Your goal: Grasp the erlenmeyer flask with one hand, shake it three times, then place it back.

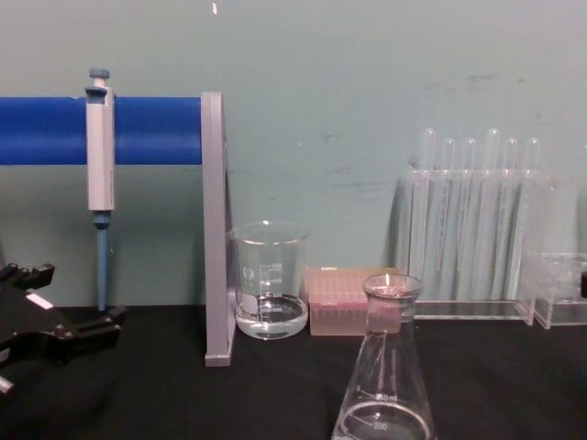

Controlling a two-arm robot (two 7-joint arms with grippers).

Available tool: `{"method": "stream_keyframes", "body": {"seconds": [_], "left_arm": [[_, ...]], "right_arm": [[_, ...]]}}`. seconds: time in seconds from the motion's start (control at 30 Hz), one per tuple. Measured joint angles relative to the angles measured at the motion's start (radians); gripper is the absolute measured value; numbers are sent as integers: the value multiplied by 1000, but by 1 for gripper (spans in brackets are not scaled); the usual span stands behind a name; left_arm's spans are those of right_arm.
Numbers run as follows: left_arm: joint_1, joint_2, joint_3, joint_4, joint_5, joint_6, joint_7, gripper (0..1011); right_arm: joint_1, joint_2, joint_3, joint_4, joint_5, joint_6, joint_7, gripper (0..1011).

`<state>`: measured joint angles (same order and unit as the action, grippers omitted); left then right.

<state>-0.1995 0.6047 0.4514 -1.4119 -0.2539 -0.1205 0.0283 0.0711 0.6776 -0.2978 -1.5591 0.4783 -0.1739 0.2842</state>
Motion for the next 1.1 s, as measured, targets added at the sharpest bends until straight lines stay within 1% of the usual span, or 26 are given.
{"method": "stream_keyframes", "body": {"seconds": [0.03,0.07,0.13,0.17,0.27,0.4,0.5,0.57,0.67,0.8,1.03,1.1], "left_arm": [[0,0,0,0,0,0,0,1001],[0,0,0,0,0,0,0,1001],[0,0,0,0,0,0,0,1001],[0,0,0,0,0,0,0,1001],[0,0,0,0,0,0,0,1001],[0,0,0,0,0,0,0,1001],[0,0,0,0,0,0,0,1001],[0,0,0,0,0,0,0,1001],[0,0,0,0,0,0,0,1001],[0,0,0,0,0,0,0,1001],[0,0,0,0,0,0,0,1001],[0,0,0,0,0,0,0,1001]], "right_arm": [[-4,5,3,-9,7,2,13,1002],[-11,13,7,-25,19,6,38,1003],[-14,18,7,-35,29,8,63,1002],[-14,21,7,-44,38,11,91,1003],[-12,21,2,-50,49,13,130,1002],[4,10,-12,-50,68,23,201,1002],[17,3,-22,-43,74,31,236,1002],[35,-7,-32,-31,81,42,275,1002],[53,-19,-43,-17,81,50,308,1002],[77,-36,-60,4,76,59,337,1002],[115,-62,-87,34,69,69,370,1003],[134,-73,-101,51,67,71,383,1003]]}}
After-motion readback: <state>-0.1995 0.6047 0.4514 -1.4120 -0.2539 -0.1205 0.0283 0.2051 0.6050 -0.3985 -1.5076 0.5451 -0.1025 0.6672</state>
